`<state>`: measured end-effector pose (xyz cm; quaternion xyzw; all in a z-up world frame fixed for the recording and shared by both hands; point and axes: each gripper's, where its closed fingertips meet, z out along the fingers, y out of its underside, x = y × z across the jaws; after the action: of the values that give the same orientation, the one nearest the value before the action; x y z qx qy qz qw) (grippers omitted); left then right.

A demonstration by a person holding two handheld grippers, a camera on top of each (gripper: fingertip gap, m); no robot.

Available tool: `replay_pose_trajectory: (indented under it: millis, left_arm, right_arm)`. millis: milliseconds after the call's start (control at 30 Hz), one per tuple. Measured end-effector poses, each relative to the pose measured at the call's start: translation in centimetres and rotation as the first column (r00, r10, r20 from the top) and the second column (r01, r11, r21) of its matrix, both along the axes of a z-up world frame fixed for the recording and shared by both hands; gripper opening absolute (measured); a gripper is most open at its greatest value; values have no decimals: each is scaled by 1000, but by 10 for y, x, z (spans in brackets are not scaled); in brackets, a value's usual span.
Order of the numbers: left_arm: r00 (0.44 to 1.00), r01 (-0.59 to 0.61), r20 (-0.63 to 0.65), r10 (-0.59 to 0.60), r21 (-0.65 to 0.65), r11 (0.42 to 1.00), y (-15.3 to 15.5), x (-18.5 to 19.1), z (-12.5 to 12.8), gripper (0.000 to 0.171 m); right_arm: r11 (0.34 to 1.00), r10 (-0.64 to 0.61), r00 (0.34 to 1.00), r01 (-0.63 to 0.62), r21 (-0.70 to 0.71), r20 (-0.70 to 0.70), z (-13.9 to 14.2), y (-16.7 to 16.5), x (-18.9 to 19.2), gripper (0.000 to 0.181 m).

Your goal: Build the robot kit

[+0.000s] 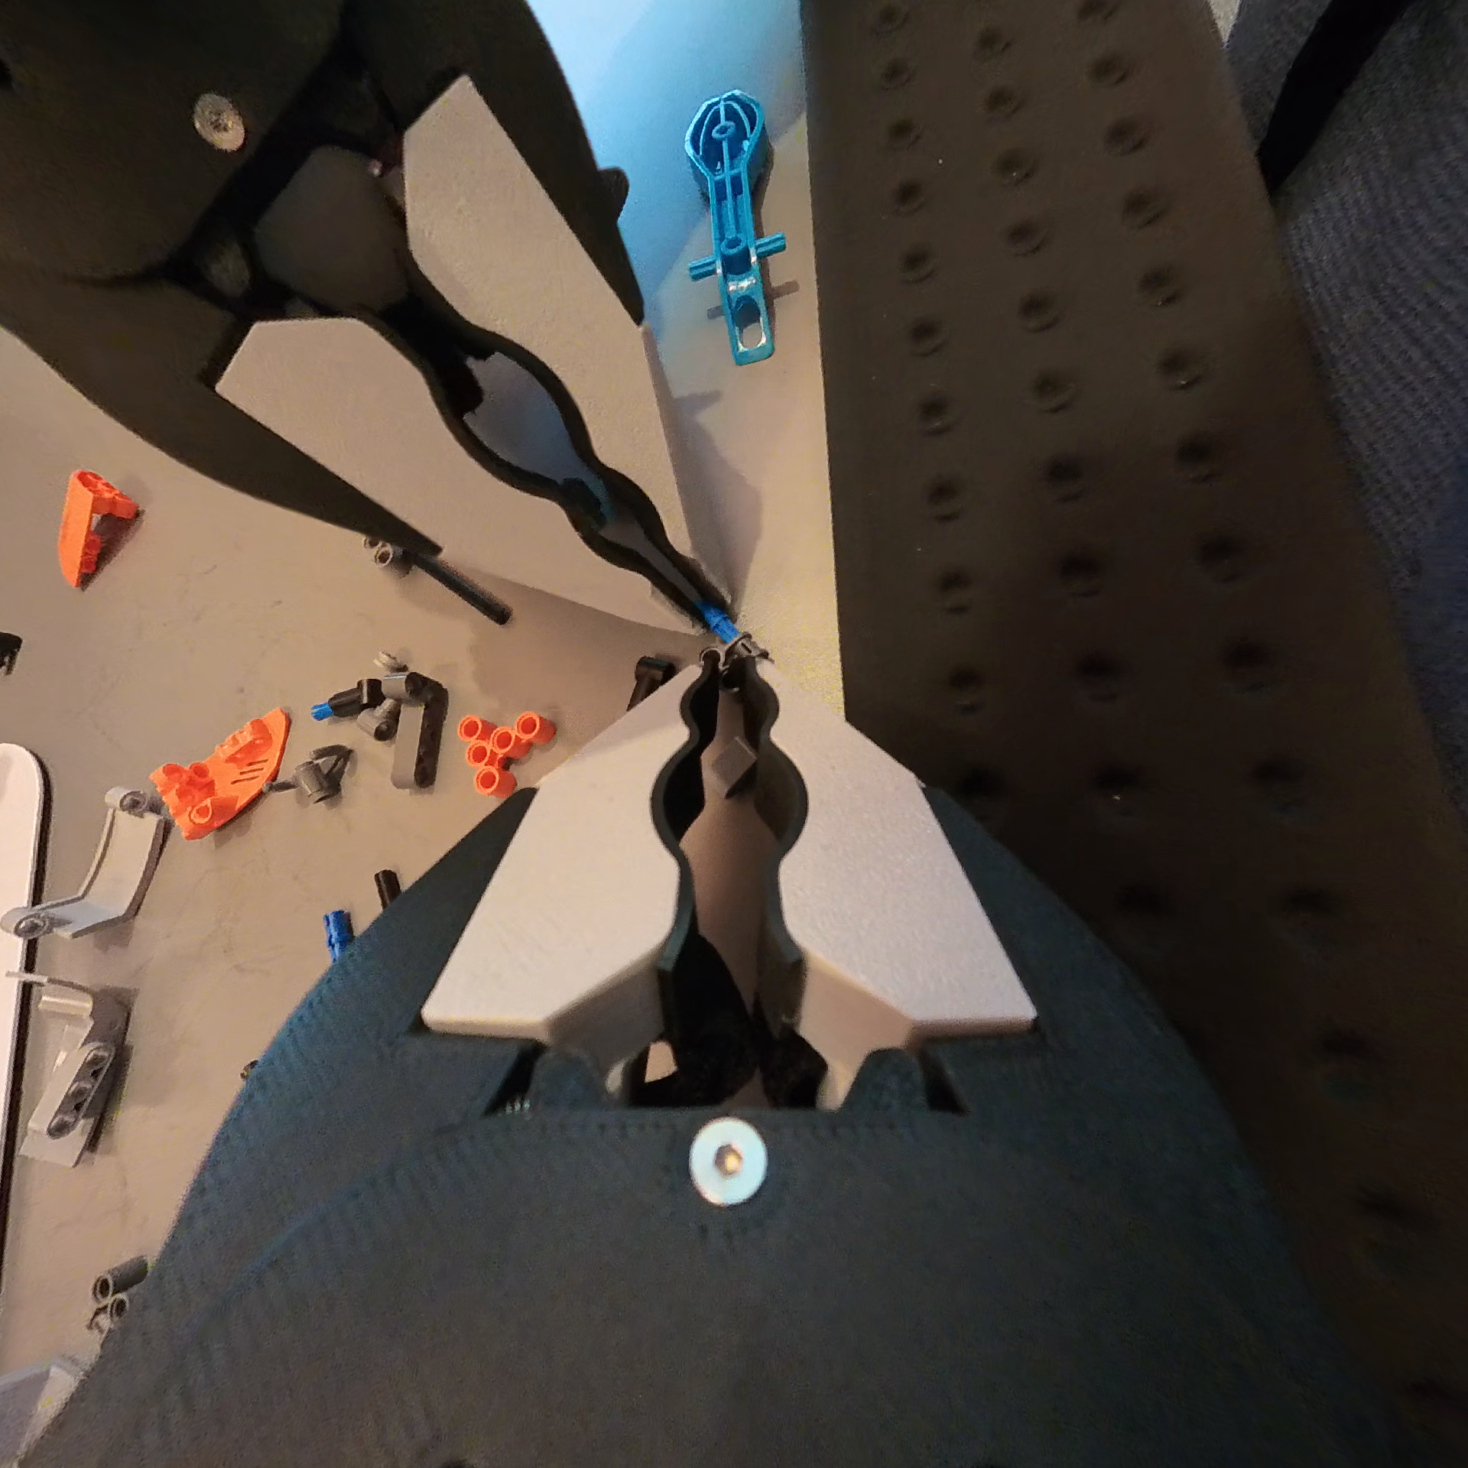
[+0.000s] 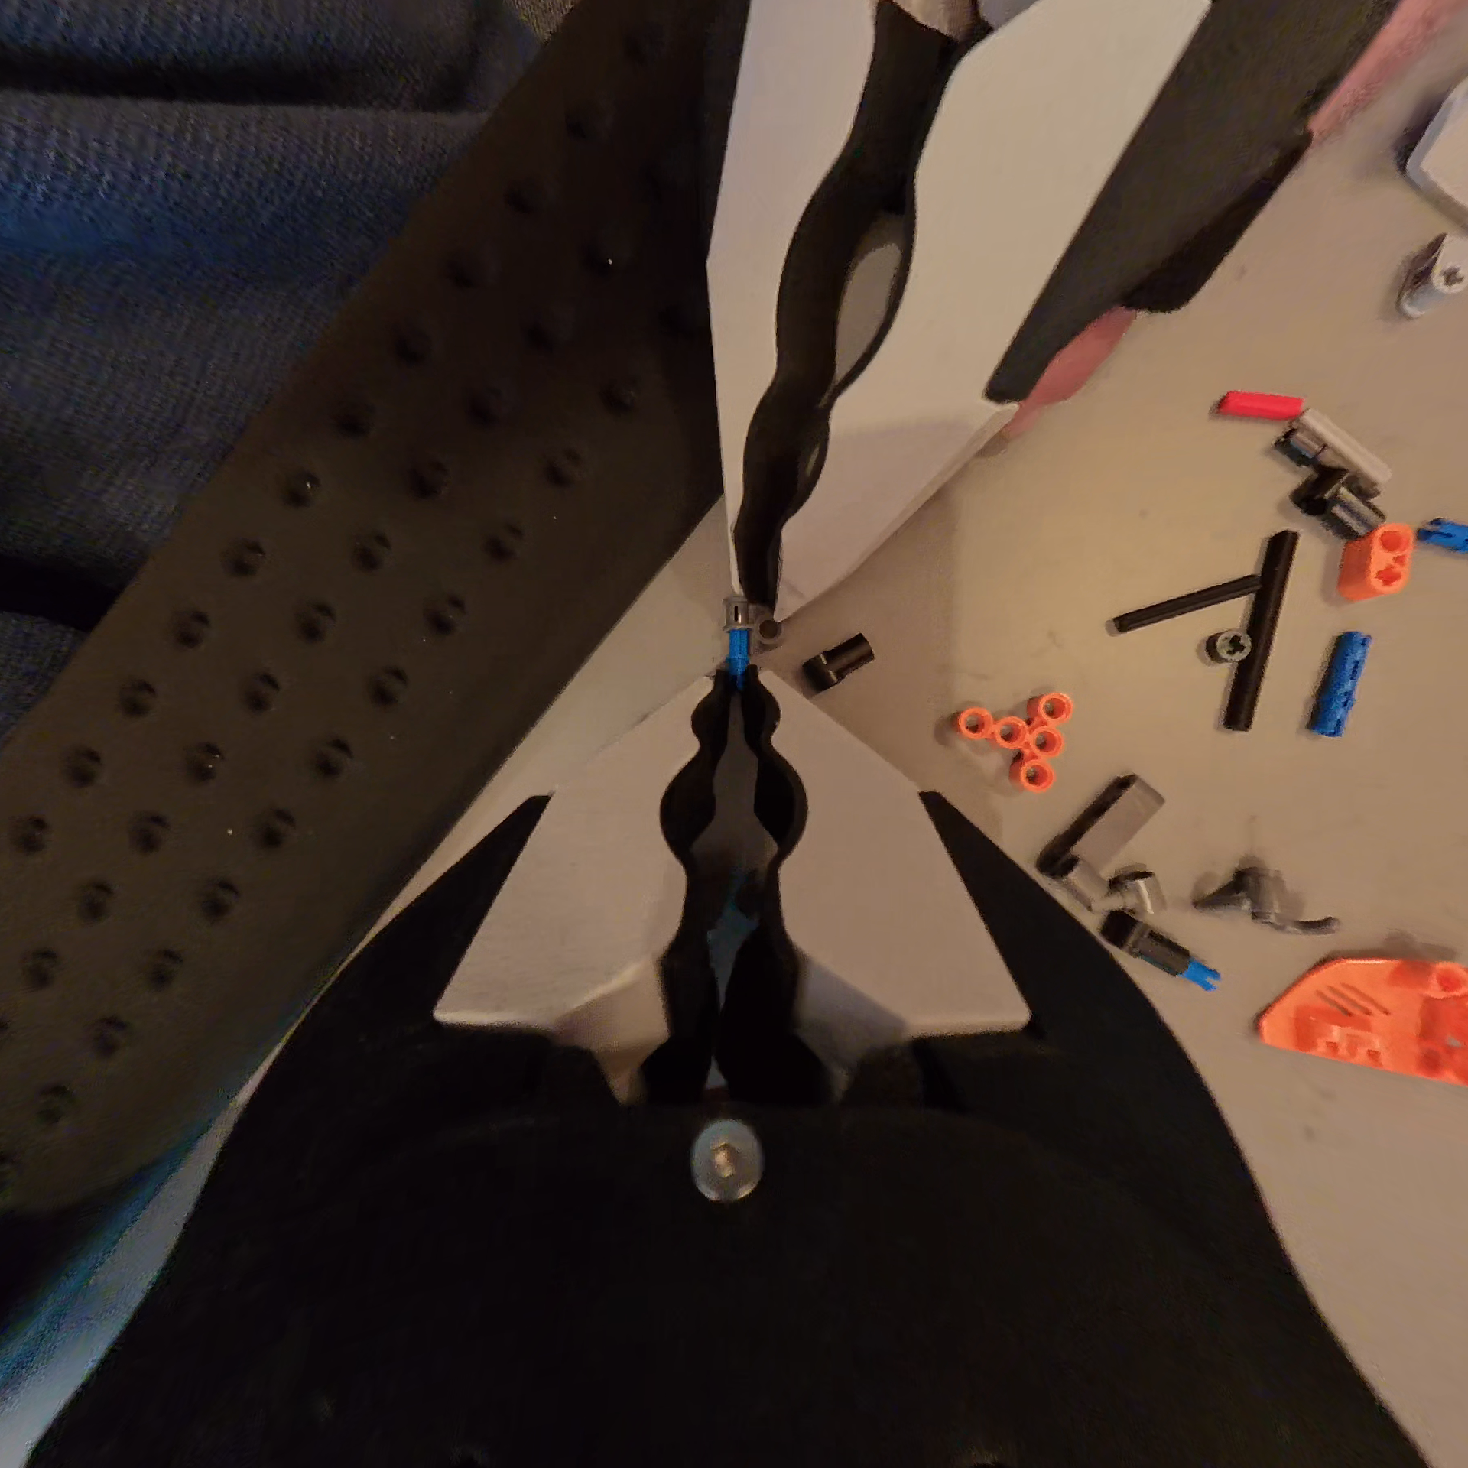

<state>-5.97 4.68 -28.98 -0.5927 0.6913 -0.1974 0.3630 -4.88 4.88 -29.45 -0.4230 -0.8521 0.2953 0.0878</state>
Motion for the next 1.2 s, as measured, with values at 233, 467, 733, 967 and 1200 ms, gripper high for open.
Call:
replay_pose_trajectory:
  millis: [233, 467, 733, 967, 1200]
  left_arm:
    - [1000, 23, 0, -23, 50, 998, -1, 2, 0, 4]
    - [999, 39, -20, -37, 121, 992, -2, 2, 0, 4]
    - [999, 38, -28, -34, 149, 988, -2, 3, -1, 5]
    - [999, 24, -29, -19, 161, 987, -2, 3, -2, 6]
    - [999, -28, -25, 32, 169, 985, 4, 1, -1, 5]
  right_arm:
    - [991, 7, 1000, -3, -137, 26, 1, -2, 1, 0]
    - [980, -15, 999, 24, -196, 48, 1, -3, 1, 1]
    - [978, -16, 999, 22, -207, 33, 1, -5, 0, 0]
    - [979, -39, 999, 41, -202, 14, 2, -7, 0, 0]
    - [982, -127, 991, 122, -143, -28, 1, -2, -5, 0]
